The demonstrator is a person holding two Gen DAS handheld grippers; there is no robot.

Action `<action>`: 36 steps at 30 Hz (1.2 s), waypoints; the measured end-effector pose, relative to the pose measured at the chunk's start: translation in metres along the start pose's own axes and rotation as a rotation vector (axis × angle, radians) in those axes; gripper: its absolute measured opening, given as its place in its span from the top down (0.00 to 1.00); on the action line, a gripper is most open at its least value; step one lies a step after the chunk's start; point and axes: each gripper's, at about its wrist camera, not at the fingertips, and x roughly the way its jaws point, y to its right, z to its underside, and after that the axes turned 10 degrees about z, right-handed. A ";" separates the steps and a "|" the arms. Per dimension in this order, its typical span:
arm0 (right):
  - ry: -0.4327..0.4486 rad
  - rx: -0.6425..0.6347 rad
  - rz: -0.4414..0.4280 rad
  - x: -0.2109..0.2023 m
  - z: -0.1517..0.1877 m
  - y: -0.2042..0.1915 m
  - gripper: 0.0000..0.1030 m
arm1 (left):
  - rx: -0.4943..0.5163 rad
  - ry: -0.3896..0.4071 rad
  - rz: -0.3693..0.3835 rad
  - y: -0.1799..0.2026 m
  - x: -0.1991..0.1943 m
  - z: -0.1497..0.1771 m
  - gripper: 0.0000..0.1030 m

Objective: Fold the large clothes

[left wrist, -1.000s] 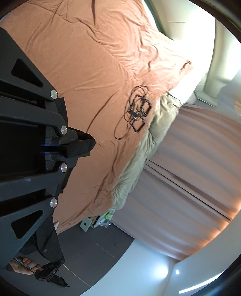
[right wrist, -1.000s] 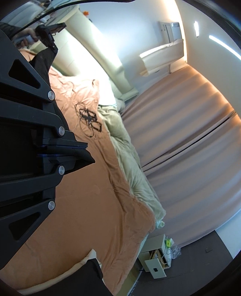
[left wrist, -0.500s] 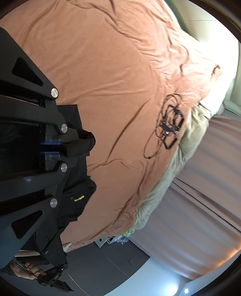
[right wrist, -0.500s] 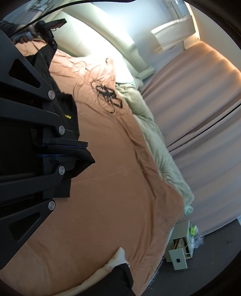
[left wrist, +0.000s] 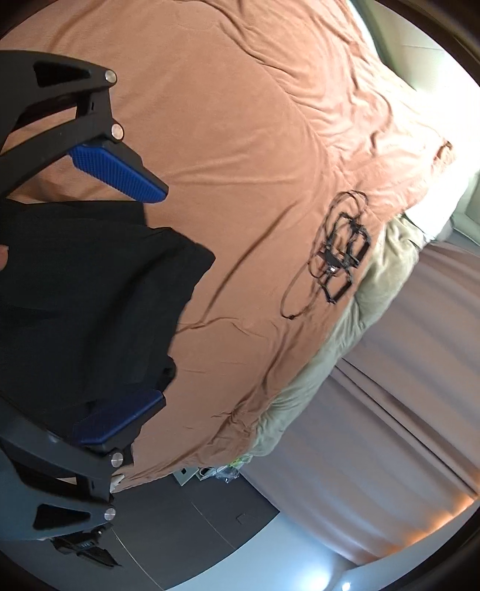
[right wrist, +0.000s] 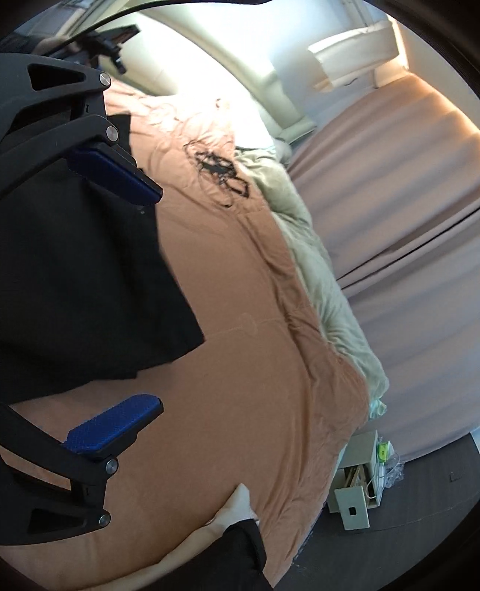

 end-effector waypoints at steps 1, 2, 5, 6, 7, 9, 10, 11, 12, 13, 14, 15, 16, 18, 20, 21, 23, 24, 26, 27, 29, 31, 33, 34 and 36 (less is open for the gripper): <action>-0.013 -0.009 0.008 0.001 0.003 0.001 0.00 | 0.006 -0.009 -0.014 -0.001 0.000 0.002 0.00; -0.022 -0.015 0.016 0.001 0.006 0.002 0.00 | 0.018 -0.015 -0.033 -0.002 -0.001 0.005 0.00; -0.053 -0.029 0.029 0.001 0.018 0.007 0.00 | 0.077 -0.041 -0.097 -0.001 -0.003 0.018 0.00; -0.066 -0.033 0.035 0.001 0.022 0.009 0.00 | 0.089 -0.051 -0.121 -0.003 -0.004 0.023 0.00; -0.077 -0.037 0.040 0.002 0.026 0.011 0.01 | 0.096 -0.058 -0.134 -0.005 -0.006 0.027 0.02; -0.108 -0.051 0.050 0.003 0.035 0.015 0.06 | 0.107 -0.079 -0.146 -0.009 -0.008 0.038 0.11; -0.124 -0.057 0.056 0.004 0.039 0.017 0.11 | 0.106 -0.096 -0.149 -0.012 -0.009 0.043 0.17; -0.144 -0.063 0.062 0.006 0.045 0.019 0.18 | 0.104 -0.112 -0.156 -0.015 -0.010 0.049 0.20; -0.159 -0.067 0.068 0.007 0.049 0.022 0.21 | 0.102 -0.128 -0.166 -0.019 -0.010 0.055 0.26; -0.177 -0.069 0.073 0.008 0.056 0.025 0.26 | 0.101 -0.141 -0.171 -0.021 -0.011 0.061 0.29; -0.194 -0.069 0.077 0.009 0.061 0.027 0.30 | 0.101 -0.161 -0.176 -0.024 -0.011 0.068 0.30; -0.211 -0.067 0.081 0.010 0.068 0.031 0.31 | 0.102 -0.179 -0.180 -0.026 -0.011 0.075 0.32; -0.228 -0.063 0.085 0.010 0.075 0.035 0.31 | 0.104 -0.190 -0.182 -0.028 -0.011 0.081 0.33; -0.254 -0.059 0.086 0.008 0.087 0.040 0.31 | 0.108 -0.217 -0.182 -0.031 -0.015 0.094 0.36; -0.266 -0.065 0.089 0.004 0.098 0.044 0.31 | 0.110 -0.228 -0.179 -0.033 -0.020 0.106 0.41; -0.267 -0.069 0.089 0.000 0.104 0.045 0.32 | 0.109 -0.232 -0.177 -0.033 -0.023 0.111 0.42; -0.268 -0.076 0.085 -0.009 0.113 0.047 0.34 | 0.105 -0.228 -0.166 -0.035 -0.031 0.122 0.42; -0.270 -0.079 0.081 -0.013 0.118 0.047 0.34 | 0.102 -0.229 -0.159 -0.035 -0.036 0.127 0.42; -0.273 -0.084 0.078 -0.021 0.129 0.050 0.34 | 0.100 -0.228 -0.151 -0.035 -0.043 0.134 0.42; -0.273 -0.087 0.080 -0.026 0.134 0.050 0.34 | 0.099 -0.227 -0.149 -0.035 -0.046 0.137 0.42; -0.265 -0.089 0.086 -0.038 0.144 0.052 0.34 | 0.099 -0.220 -0.143 -0.034 -0.056 0.145 0.42; -0.248 -0.105 0.097 -0.050 0.152 0.051 0.34 | 0.107 -0.213 -0.142 -0.032 -0.065 0.152 0.42; -0.235 -0.124 0.108 -0.061 0.159 0.047 0.34 | 0.122 -0.207 -0.144 -0.028 -0.074 0.160 0.42; -0.227 -0.138 0.114 -0.068 0.162 0.044 0.34 | 0.130 -0.205 -0.150 -0.025 -0.078 0.162 0.42; -0.213 -0.162 0.120 -0.078 0.167 0.039 0.34 | 0.153 -0.194 -0.154 -0.016 -0.087 0.168 0.42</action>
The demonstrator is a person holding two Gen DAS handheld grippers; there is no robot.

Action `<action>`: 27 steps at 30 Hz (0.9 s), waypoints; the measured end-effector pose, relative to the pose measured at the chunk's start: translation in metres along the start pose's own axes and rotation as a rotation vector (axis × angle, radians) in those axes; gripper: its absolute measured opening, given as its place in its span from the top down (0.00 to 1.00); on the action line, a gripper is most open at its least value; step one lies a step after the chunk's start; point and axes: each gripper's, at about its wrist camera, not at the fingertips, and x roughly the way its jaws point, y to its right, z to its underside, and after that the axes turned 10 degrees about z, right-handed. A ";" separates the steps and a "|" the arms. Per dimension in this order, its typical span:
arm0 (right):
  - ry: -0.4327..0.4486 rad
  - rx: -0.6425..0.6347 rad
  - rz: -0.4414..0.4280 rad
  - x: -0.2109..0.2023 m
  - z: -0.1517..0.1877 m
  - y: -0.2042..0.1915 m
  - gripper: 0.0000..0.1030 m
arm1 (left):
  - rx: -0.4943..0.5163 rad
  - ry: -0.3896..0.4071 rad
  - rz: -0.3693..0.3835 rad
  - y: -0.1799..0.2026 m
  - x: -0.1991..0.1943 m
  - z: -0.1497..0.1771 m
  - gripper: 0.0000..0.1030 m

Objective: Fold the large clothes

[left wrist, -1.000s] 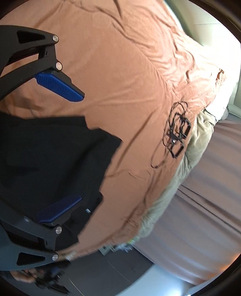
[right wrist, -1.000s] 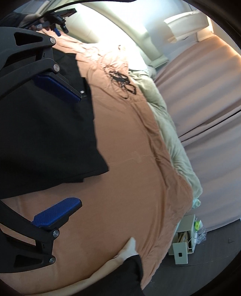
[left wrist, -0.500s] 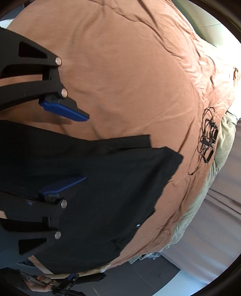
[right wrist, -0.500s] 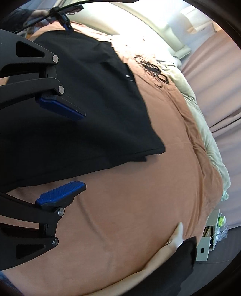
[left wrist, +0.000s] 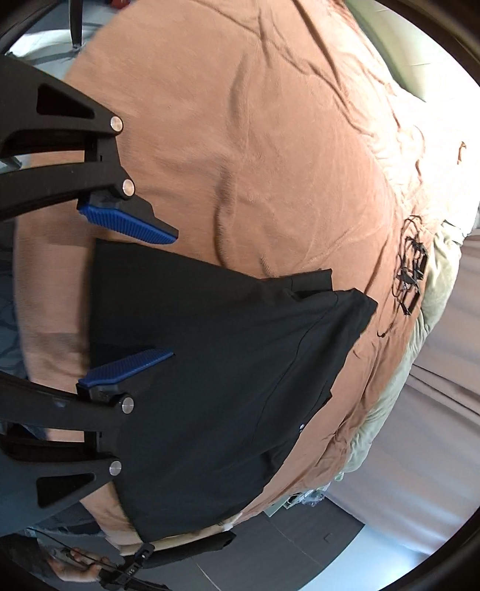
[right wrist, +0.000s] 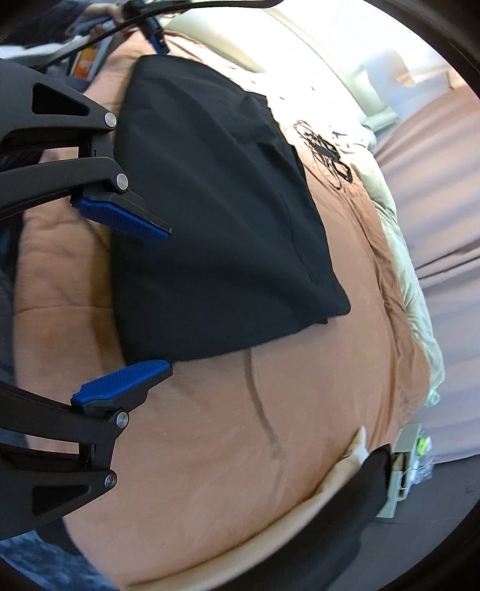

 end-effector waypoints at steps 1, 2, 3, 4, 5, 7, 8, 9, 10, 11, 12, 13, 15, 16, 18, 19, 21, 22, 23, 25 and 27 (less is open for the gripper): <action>0.009 -0.008 -0.011 -0.006 0.003 -0.003 0.34 | 0.009 0.007 -0.001 0.004 -0.004 0.002 0.42; 0.019 -0.015 -0.026 -0.013 0.005 -0.007 0.34 | 0.021 0.016 -0.003 0.008 -0.008 0.004 0.42; 0.034 -0.032 -0.040 -0.020 0.007 -0.014 0.34 | 0.034 0.025 -0.005 0.014 -0.012 0.007 0.42; 0.042 -0.048 -0.048 -0.023 0.009 -0.020 0.34 | 0.043 0.026 -0.004 0.017 -0.013 0.009 0.42; 0.044 -0.065 -0.058 -0.025 0.011 -0.026 0.34 | 0.053 0.026 -0.003 0.021 -0.014 0.011 0.42; 0.038 -0.112 -0.073 -0.023 0.016 -0.043 0.34 | 0.081 0.019 -0.010 0.030 -0.012 0.017 0.42; 0.032 -0.141 -0.068 -0.020 0.018 -0.053 0.34 | 0.095 0.013 -0.016 0.034 -0.010 0.019 0.42; 0.025 -0.160 -0.065 -0.017 0.020 -0.060 0.34 | 0.107 0.003 -0.018 0.038 -0.007 0.022 0.42; 0.012 -0.178 -0.068 -0.012 0.023 -0.069 0.34 | 0.120 -0.010 -0.016 0.042 -0.004 0.026 0.42; 0.004 -0.186 -0.076 -0.009 0.026 -0.075 0.34 | 0.132 -0.018 -0.014 0.045 -0.001 0.030 0.42; -0.003 -0.197 -0.085 -0.006 0.028 -0.082 0.34 | 0.144 -0.023 -0.017 0.048 0.001 0.033 0.42; -0.004 -0.213 -0.088 -0.004 0.029 -0.090 0.34 | 0.159 -0.029 -0.028 0.052 0.005 0.036 0.42; 0.011 -0.251 -0.067 -0.002 0.032 -0.107 0.34 | 0.188 -0.035 -0.077 0.058 0.013 0.040 0.42; 0.018 -0.265 -0.059 -0.002 0.033 -0.113 0.34 | 0.198 -0.037 -0.097 0.060 0.017 0.042 0.42; 0.028 -0.298 -0.061 -0.002 0.035 -0.126 0.34 | 0.227 -0.036 -0.133 0.065 0.026 0.043 0.42; 0.035 -0.325 -0.054 -0.001 0.037 -0.135 0.34 | 0.241 -0.034 -0.147 0.068 0.029 0.043 0.42; 0.041 -0.373 -0.020 0.005 0.040 -0.149 0.34 | 0.266 -0.033 -0.174 0.071 0.036 0.044 0.42; 0.038 -0.389 -0.001 0.008 0.042 -0.153 0.34 | 0.273 -0.039 -0.184 0.071 0.042 0.043 0.42; 0.032 -0.405 0.021 0.014 0.043 -0.158 0.34 | 0.277 -0.042 -0.191 0.072 0.046 0.043 0.42; 0.026 -0.424 0.050 0.022 0.043 -0.164 0.34 | 0.286 -0.043 -0.204 0.073 0.052 0.041 0.42; 0.029 -0.429 0.068 0.026 0.041 -0.166 0.34 | 0.289 -0.044 -0.207 0.072 0.056 0.040 0.42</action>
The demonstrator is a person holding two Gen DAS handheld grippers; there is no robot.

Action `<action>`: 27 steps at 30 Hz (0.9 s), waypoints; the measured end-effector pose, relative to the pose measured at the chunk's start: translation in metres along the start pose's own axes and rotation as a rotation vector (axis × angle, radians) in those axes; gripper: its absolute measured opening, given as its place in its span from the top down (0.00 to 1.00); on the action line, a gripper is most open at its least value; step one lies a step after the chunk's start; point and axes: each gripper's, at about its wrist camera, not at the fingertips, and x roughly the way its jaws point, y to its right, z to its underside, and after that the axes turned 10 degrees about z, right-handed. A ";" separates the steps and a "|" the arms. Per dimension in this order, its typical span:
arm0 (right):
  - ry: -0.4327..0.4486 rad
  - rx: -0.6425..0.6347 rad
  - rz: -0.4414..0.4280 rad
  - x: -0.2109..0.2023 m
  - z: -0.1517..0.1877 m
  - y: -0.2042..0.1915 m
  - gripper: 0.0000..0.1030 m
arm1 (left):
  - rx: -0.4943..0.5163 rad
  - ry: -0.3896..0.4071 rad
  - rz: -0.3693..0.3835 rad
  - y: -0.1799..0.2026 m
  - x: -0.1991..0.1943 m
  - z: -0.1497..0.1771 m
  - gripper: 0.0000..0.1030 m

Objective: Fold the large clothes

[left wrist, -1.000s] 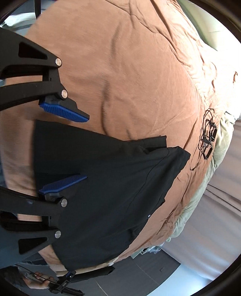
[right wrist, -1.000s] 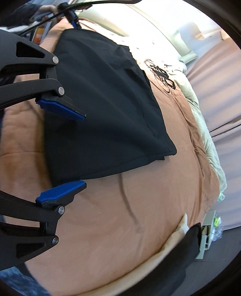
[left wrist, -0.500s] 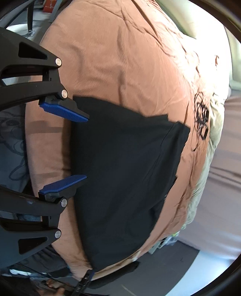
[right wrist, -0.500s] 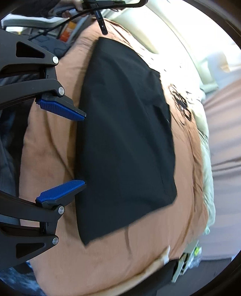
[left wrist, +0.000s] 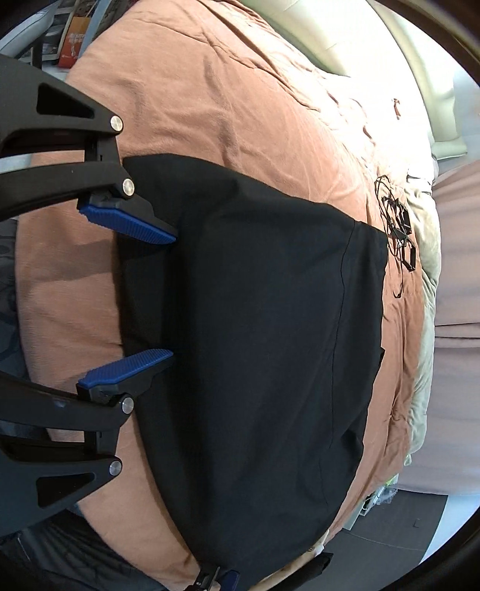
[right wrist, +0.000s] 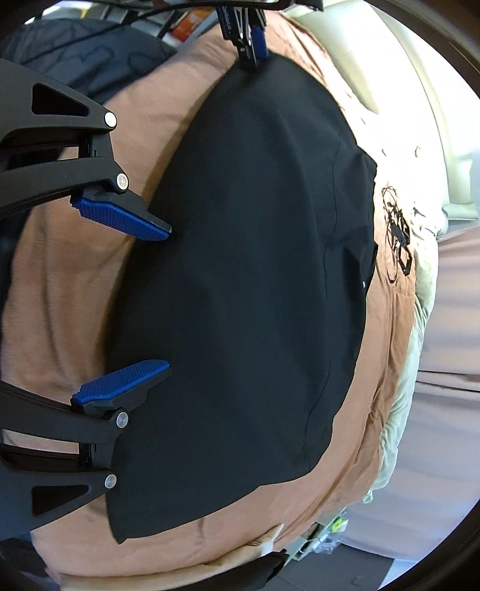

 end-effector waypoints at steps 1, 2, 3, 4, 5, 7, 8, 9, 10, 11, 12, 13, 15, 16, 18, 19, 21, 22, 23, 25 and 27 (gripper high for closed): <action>-0.001 0.000 0.006 0.002 -0.002 -0.001 0.34 | -0.003 -0.004 0.003 -0.002 0.003 -0.002 0.42; -0.003 -0.002 0.014 0.004 -0.005 -0.002 0.34 | -0.006 -0.009 0.007 -0.002 0.004 -0.002 0.41; -0.008 -0.009 0.024 0.006 -0.008 -0.003 0.34 | -0.011 -0.012 0.012 -0.003 0.007 -0.003 0.41; -0.015 -0.018 0.031 0.010 -0.011 -0.006 0.34 | -0.017 -0.015 0.018 -0.004 0.010 -0.004 0.41; -0.020 -0.020 0.035 0.013 -0.013 -0.008 0.34 | -0.022 -0.015 0.020 -0.005 0.010 -0.006 0.41; -0.031 -0.019 0.043 0.018 -0.019 -0.010 0.34 | -0.031 -0.016 0.020 -0.005 0.011 -0.009 0.41; -0.033 -0.015 0.045 0.018 -0.021 -0.011 0.34 | -0.037 -0.015 0.021 -0.006 0.011 -0.011 0.41; -0.031 -0.005 0.048 0.016 -0.026 -0.012 0.34 | -0.045 -0.013 0.025 -0.007 0.011 -0.013 0.41; -0.028 0.002 0.047 0.013 -0.027 -0.013 0.34 | -0.054 -0.011 0.031 -0.007 0.009 -0.013 0.41; -0.019 0.008 0.038 0.009 -0.030 -0.015 0.34 | -0.061 -0.006 0.037 -0.008 0.008 -0.014 0.41; -0.011 0.009 0.027 0.006 -0.033 -0.017 0.34 | -0.066 -0.003 0.041 -0.009 0.006 -0.015 0.41; 0.000 0.006 0.007 0.002 -0.036 -0.020 0.34 | -0.070 -0.003 0.044 -0.010 0.005 -0.015 0.41; 0.010 -0.002 -0.027 -0.005 -0.038 -0.029 0.34 | -0.073 0.007 0.049 -0.011 0.002 -0.016 0.41; 0.013 -0.011 -0.050 -0.008 -0.039 -0.036 0.34 | -0.073 0.016 0.050 -0.011 -0.001 -0.015 0.41; 0.013 -0.030 -0.083 -0.010 -0.039 -0.048 0.34 | -0.073 0.043 0.060 -0.011 -0.008 -0.015 0.41; 0.014 -0.045 -0.100 -0.011 -0.039 -0.056 0.34 | -0.073 0.051 0.064 -0.012 -0.010 -0.016 0.41; 0.010 -0.068 -0.116 -0.009 -0.040 -0.069 0.34 | -0.077 0.071 0.071 -0.014 -0.015 -0.017 0.41; 0.007 -0.077 -0.117 -0.006 -0.042 -0.073 0.34 | -0.077 0.075 0.073 -0.015 -0.016 -0.018 0.41; 0.003 -0.086 -0.116 -0.003 -0.043 -0.077 0.34 | -0.075 0.076 0.074 -0.017 -0.015 -0.019 0.41; -0.014 -0.100 -0.105 0.010 -0.050 -0.084 0.34 | -0.067 0.058 0.071 -0.019 -0.010 -0.020 0.41; -0.038 -0.093 -0.098 0.022 -0.057 -0.086 0.34 | -0.068 0.047 0.072 -0.024 -0.003 -0.021 0.41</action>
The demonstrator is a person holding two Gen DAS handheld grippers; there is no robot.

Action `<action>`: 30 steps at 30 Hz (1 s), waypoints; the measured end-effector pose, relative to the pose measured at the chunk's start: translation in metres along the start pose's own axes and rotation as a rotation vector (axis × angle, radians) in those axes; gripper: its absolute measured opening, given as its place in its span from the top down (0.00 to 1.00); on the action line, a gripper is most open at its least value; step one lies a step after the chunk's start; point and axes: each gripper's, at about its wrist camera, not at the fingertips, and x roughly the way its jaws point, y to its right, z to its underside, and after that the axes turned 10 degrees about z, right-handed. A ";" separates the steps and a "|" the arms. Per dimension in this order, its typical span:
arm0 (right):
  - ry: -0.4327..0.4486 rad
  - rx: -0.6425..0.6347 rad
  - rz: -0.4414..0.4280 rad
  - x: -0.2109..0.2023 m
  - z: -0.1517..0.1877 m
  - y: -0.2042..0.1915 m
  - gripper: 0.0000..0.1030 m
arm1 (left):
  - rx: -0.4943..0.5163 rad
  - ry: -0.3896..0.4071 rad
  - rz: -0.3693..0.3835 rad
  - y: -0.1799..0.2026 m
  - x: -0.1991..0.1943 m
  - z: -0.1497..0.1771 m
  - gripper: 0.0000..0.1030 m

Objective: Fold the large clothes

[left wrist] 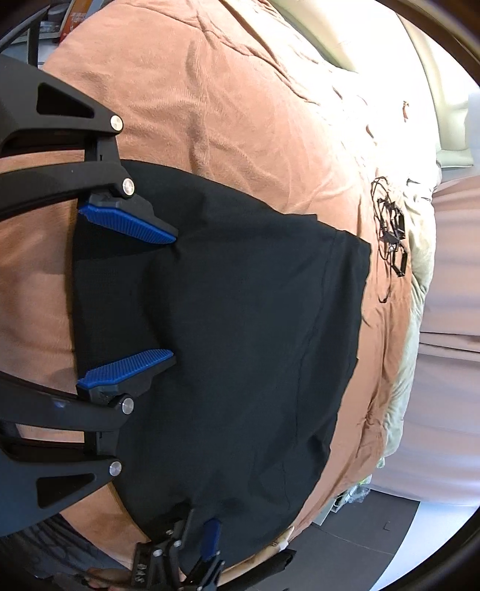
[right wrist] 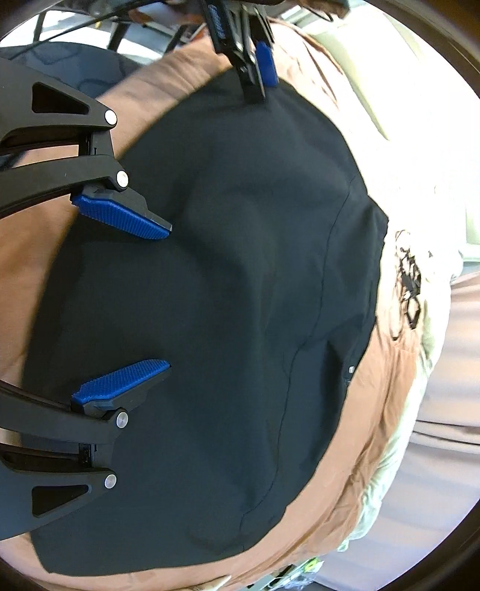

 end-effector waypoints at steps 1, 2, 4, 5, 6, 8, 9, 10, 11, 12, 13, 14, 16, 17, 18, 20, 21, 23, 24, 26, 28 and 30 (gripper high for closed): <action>-0.012 0.009 0.000 0.005 -0.004 0.001 0.34 | -0.001 -0.003 0.000 0.000 0.002 0.000 0.41; -0.023 0.015 0.005 0.011 -0.009 0.001 0.34 | -0.003 -0.005 0.001 -0.003 0.004 0.000 0.41; -0.045 0.021 0.019 0.021 -0.017 0.003 0.37 | -0.009 -0.003 0.000 -0.007 0.006 -0.001 0.41; -0.058 0.024 0.022 0.026 -0.022 0.004 0.43 | -0.015 0.002 -0.004 -0.010 0.005 -0.003 0.41; -0.072 0.029 0.025 0.032 -0.027 0.005 0.46 | -0.027 0.011 -0.009 -0.014 0.004 -0.005 0.41; -0.095 0.043 0.027 0.040 -0.038 0.010 0.55 | -0.053 0.023 -0.013 -0.021 0.002 -0.008 0.41; -0.103 0.045 0.028 0.044 -0.044 0.013 0.58 | -0.066 0.025 -0.017 -0.026 0.001 -0.010 0.41; -0.114 0.048 0.027 0.049 -0.052 0.015 0.62 | -0.084 0.024 -0.025 -0.033 0.001 -0.012 0.41; -0.123 0.053 0.027 0.053 -0.058 0.018 0.64 | -0.100 0.022 -0.024 -0.039 0.001 -0.012 0.41; -0.128 0.058 0.026 0.057 -0.065 0.021 0.65 | -0.126 0.020 -0.011 -0.046 0.001 -0.012 0.41; -0.132 0.062 0.025 0.061 -0.070 0.022 0.68 | -0.142 0.018 -0.001 -0.050 0.002 -0.012 0.41; -0.136 0.065 0.025 0.065 -0.076 0.024 0.70 | -0.157 0.016 0.009 -0.054 0.003 -0.011 0.41; -0.143 0.076 0.024 0.072 -0.086 0.028 0.70 | -0.169 0.012 0.023 -0.058 0.006 -0.008 0.40; -0.148 0.080 0.024 0.076 -0.092 0.029 0.70 | -0.173 0.012 0.026 -0.059 0.007 -0.007 0.40; -0.151 0.084 0.023 0.079 -0.097 0.030 0.70 | -0.180 0.013 0.033 -0.061 0.008 -0.005 0.40; -0.156 0.088 0.024 0.088 -0.109 0.033 0.71 | -0.197 0.013 0.047 -0.063 0.007 -0.002 0.40; -0.159 0.090 0.023 0.092 -0.114 0.034 0.71 | -0.210 0.014 0.058 -0.065 0.007 -0.002 0.40; -0.161 0.093 0.024 0.101 -0.126 0.037 0.72 | -0.228 0.014 0.073 -0.068 0.007 0.000 0.40; -0.162 0.097 0.027 0.105 -0.131 0.039 0.72 | -0.239 0.014 0.080 -0.069 0.007 0.001 0.39; -0.170 0.111 0.026 0.116 -0.143 0.046 0.78 | -0.253 0.016 0.092 -0.073 0.007 0.001 0.39; -0.178 0.131 0.021 0.128 -0.152 0.054 0.84 | -0.260 0.017 0.097 -0.074 0.007 0.002 0.39; -0.180 0.136 0.028 0.136 -0.160 0.060 0.88 | -0.268 0.018 0.103 -0.076 0.006 0.003 0.39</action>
